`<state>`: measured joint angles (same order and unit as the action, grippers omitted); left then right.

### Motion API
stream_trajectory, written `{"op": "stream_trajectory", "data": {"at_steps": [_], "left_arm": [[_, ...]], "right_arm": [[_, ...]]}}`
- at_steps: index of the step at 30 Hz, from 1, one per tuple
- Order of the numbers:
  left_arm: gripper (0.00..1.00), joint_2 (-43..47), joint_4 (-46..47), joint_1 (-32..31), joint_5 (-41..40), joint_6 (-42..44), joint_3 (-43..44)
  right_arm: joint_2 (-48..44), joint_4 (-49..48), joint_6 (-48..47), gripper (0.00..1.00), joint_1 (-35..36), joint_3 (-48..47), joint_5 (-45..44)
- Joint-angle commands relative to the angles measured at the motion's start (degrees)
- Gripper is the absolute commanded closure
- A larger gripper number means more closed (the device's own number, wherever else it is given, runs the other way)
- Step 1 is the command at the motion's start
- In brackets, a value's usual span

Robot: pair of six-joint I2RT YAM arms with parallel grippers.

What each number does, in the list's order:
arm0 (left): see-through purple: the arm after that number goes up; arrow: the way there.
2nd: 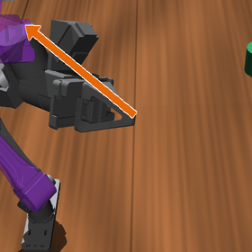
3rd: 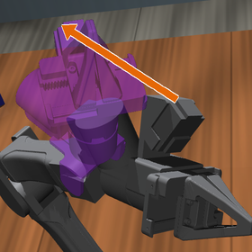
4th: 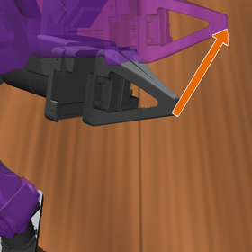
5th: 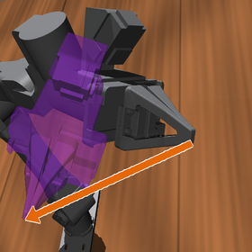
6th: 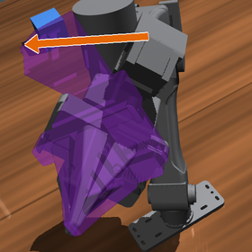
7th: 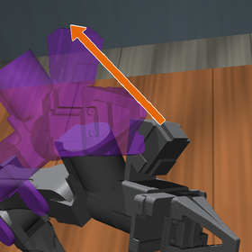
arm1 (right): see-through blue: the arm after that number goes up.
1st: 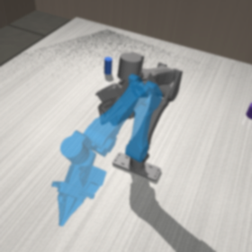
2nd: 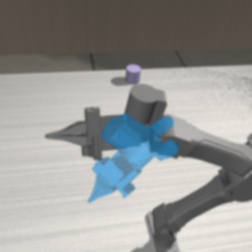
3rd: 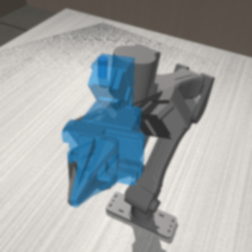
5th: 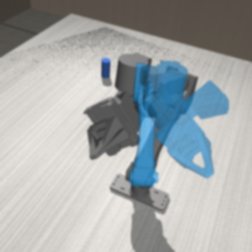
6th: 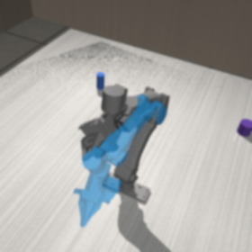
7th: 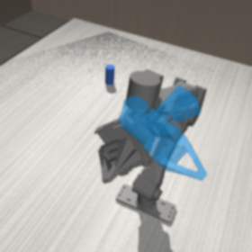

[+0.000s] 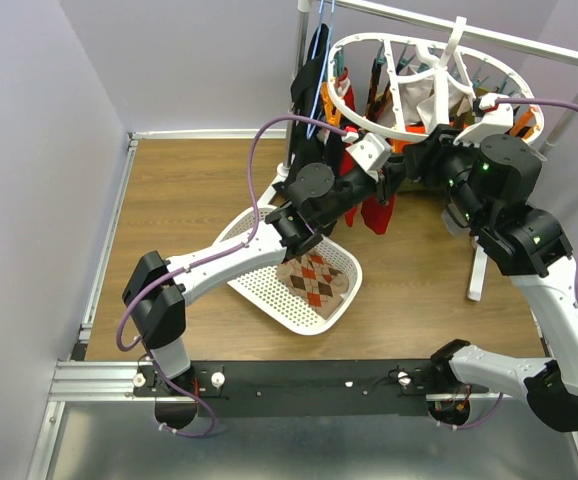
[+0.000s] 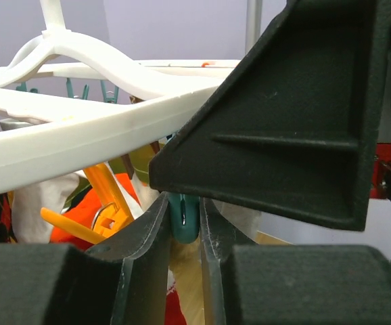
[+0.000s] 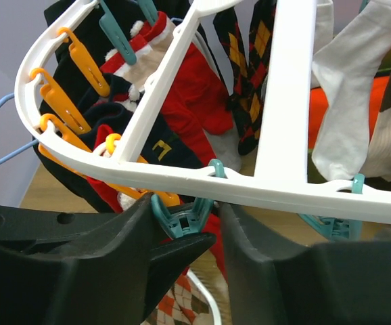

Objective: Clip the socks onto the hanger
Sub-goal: Open the clamp at the hanger.

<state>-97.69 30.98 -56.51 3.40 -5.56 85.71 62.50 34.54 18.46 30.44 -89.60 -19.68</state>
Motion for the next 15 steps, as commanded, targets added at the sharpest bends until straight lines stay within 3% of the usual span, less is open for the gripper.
{"op": "stream_trajectory", "data": {"at_steps": [1,8,9,13,15], "left_arm": [[0.94,1.36,-0.22,-0.88,-1.47,1.34,-0.63],[0.93,1.71,-0.75,-1.15,-0.59,0.91,-0.37],[0.90,1.89,-0.66,-1.15,-0.50,0.82,-0.28],[0.64,2.94,-1.36,-1.15,0.03,-0.50,-0.46],[0.58,4.34,-2.15,-1.15,0.38,-1.29,-1.07]], "right_arm": [[-0.80,-5.45,-0.79,0.59,0.24,0.48,-2.99],[-1.15,-6.85,-1.32,0.83,0.24,1.53,-1.24],[-1.41,-6.95,-1.32,0.87,0.24,1.71,-1.15],[-1.42,-6.95,-1.85,0.89,0.24,2.15,-1.15],[-1.50,-7.04,-2.02,0.89,0.24,2.50,-0.97]]}}
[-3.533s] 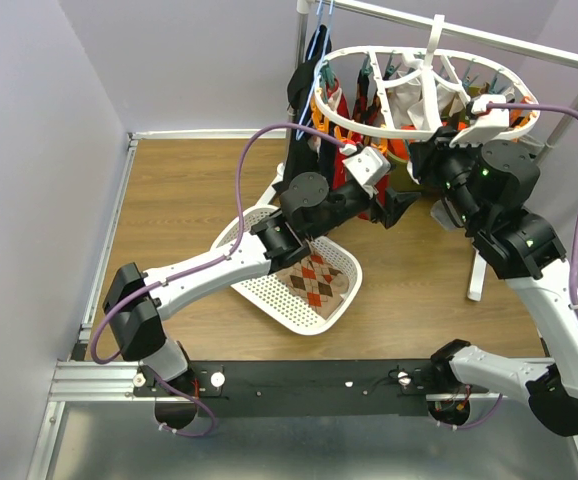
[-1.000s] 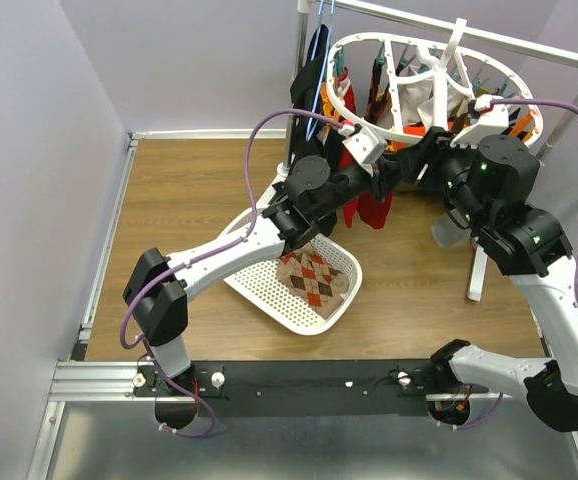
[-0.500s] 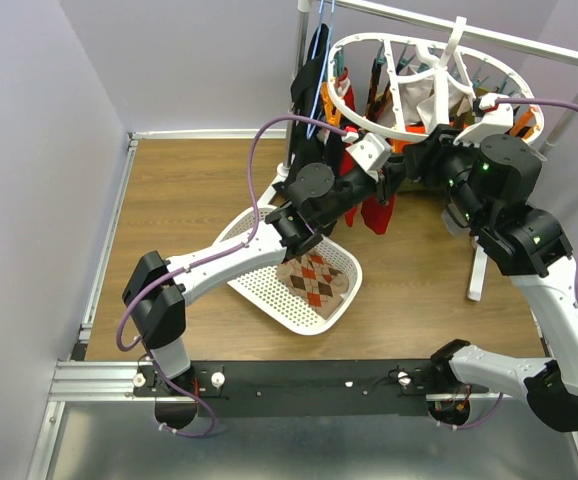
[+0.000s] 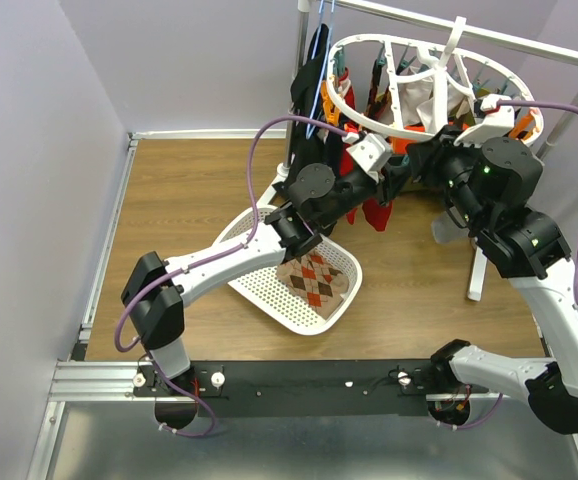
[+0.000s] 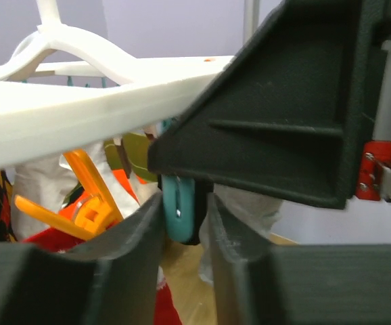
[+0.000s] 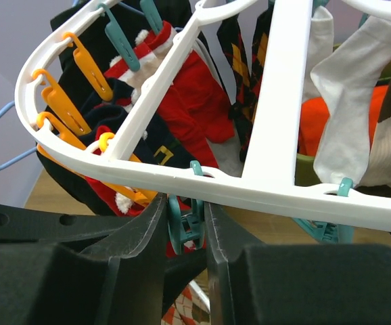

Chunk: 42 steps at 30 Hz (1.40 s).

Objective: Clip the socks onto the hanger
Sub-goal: Open the clamp at the hanger, then pick up the sock from the bin.

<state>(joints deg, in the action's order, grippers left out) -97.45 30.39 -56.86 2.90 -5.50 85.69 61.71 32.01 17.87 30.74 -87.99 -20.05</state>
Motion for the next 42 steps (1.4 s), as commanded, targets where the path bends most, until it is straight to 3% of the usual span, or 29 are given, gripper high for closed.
{"op": "stream_trajectory", "data": {"at_steps": [1,5,7,10,15,17,20,29,42], "left_arm": [[0.53,4.72,-1.91,-0.80,0.97,-1.71,-1.49],[0.48,9.98,-6.46,-0.80,-0.25,-4.60,-4.47],[0.38,11.92,-9.46,-0.80,-0.96,-5.84,-5.44],[0.31,15.96,-15.52,-0.80,-2.45,-7.51,-8.34],[0.30,23.79,-24.40,-0.71,-10.53,-11.63,-17.12],[0.22,25.28,-29.83,-0.27,-16.30,-16.37,-20.63],[0.21,26.70,-37.82,1.57,-19.32,-24.71,-23.89],[0.24,20.29,-53.84,17.47,-15.82,-40.29,-27.68],[0.39,2.11,-53.07,24.16,-16.25,-48.64,-24.34]], "right_arm": [[-0.98,-4.59,-1.69,0.89,-0.07,1.15,-0.60],[-1.16,-5.20,-2.40,0.89,0.02,1.94,-0.34],[-1.16,-5.29,-2.66,0.89,-0.07,2.29,-0.25],[-1.16,-5.47,-2.84,0.89,-0.07,2.47,0.54],[-1.42,-5.47,-3.01,0.89,-0.07,3.17,1.33],[-1.60,-5.47,-3.28,0.89,-0.07,3.52,1.16],[-1.95,-5.12,-3.54,0.89,-0.07,4.75,0.46],[-2.39,-5.29,-3.54,0.89,-0.07,6.68,1.59],[-2.65,-7.13,-3.45,0.89,-0.07,8.62,3.70]]}}
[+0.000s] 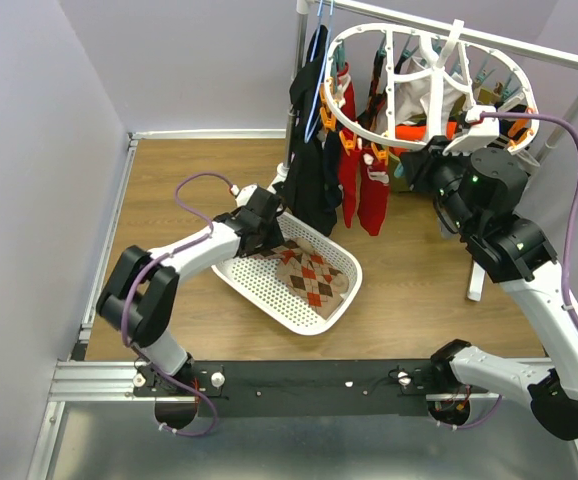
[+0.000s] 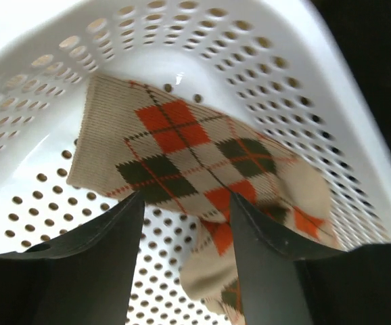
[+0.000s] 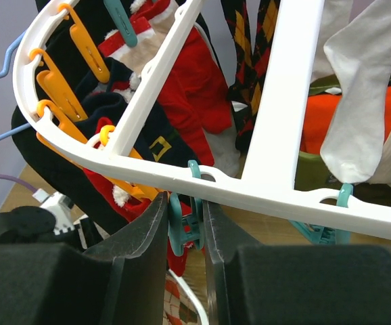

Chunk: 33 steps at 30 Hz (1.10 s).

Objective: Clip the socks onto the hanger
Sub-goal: Pick up the sock from the bin.

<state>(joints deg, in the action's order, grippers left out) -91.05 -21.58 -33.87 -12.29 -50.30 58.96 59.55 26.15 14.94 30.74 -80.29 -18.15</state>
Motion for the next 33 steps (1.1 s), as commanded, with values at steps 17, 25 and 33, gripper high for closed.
{"op": "stream_trajectory", "data": {"at_steps": [17,25,33], "left_arm": [[0.62,-16.62,-1.01,2.75,-1.60,-6.39,2.75],[0.99,-16.45,-1.27,2.84,-2.64,-4.98,-0.16],[1.00,-3.38,-7.68,2.67,-19.24,-2.26,3.08]], "right_arm": [[-0.22,-1.72,-0.61,0.89,-0.07,0.66,2.51],[-0.66,-1.81,-0.79,0.89,-0.07,0.84,2.07],[-0.57,-1.72,-1.32,0.89,-0.07,-0.21,1.72]]}}
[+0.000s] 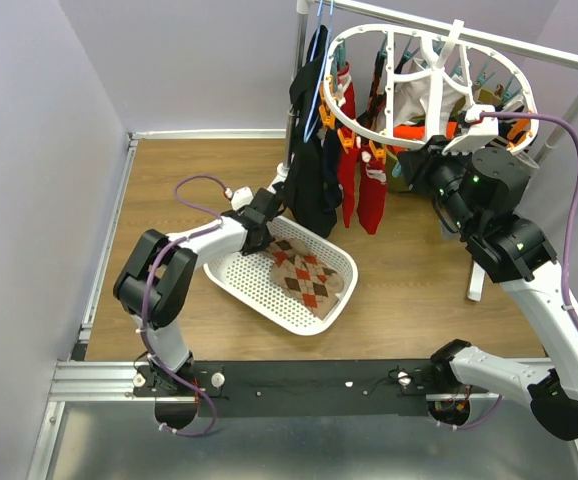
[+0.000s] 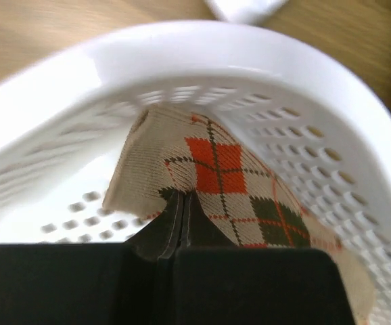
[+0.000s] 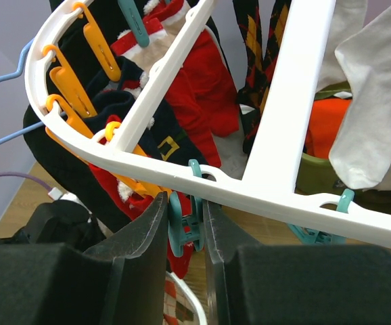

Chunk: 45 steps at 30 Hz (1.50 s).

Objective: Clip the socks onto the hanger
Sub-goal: Pick up the sock from the bin, then clamp the sock onto the hanger.

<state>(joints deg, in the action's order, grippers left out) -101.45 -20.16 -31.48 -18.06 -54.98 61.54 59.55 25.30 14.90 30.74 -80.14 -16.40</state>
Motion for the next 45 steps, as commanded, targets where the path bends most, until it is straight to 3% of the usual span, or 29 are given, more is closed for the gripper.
{"op": "stream_trajectory", "data": {"at_steps": [1,9,13,17,20,23,24,28,34,45], "left_arm": [[1.00,8.45,-9.54,0.37,-14.97,3.73,1.21],[1.00,19.96,-10.60,-0.07,-24.38,12.87,9.55],[1.00,24.88,-6.83,-0.59,-23.51,19.54,10.53],[1.00,30.77,2.55,-1.56,-19.21,28.51,9.04],[1.00,36.83,11.85,-2.87,-13.77,37.82,5.36],[1.00,42.55,19.87,-3.41,-2.36,46.85,1.22],[1.00,44.39,21.47,-4.02,4.63,48.63,0.26],[1.00,45.99,23.06,-7.09,15.41,54.71,-0.28],[1.00,43.54,23.33,-16.04,23.07,63.50,-0.02],[1.00,29.31,21.32,-19.58,38.52,68.60,8.41]], "right_arm": [[-0.57,-0.78,-1.36,0.89,-0.07,-0.46,0.06],[-1.28,-0.34,-1.98,0.89,-0.07,-1.07,-0.91],[-1.72,-0.08,-1.98,0.89,-0.07,-1.07,-1.18],[-2.15,-0.07,-1.71,0.89,-0.07,-1.16,-1.00],[-2.07,-0.25,-1.80,0.89,-0.07,-1.16,-0.82],[-1.72,-0.34,-1.89,0.90,-0.15,-1.60,-0.65],[-1.72,-0.43,-1.89,0.89,-0.07,-1.77,-0.56],[-1.19,-0.78,-2.15,0.90,-0.07,-2.39,-0.21],[-0.75,-0.87,-1.89,0.89,-0.07,-3.01,0.67],[-1.10,-1.48,-1.71,0.89,-0.07,-3.09,1.99]]}}
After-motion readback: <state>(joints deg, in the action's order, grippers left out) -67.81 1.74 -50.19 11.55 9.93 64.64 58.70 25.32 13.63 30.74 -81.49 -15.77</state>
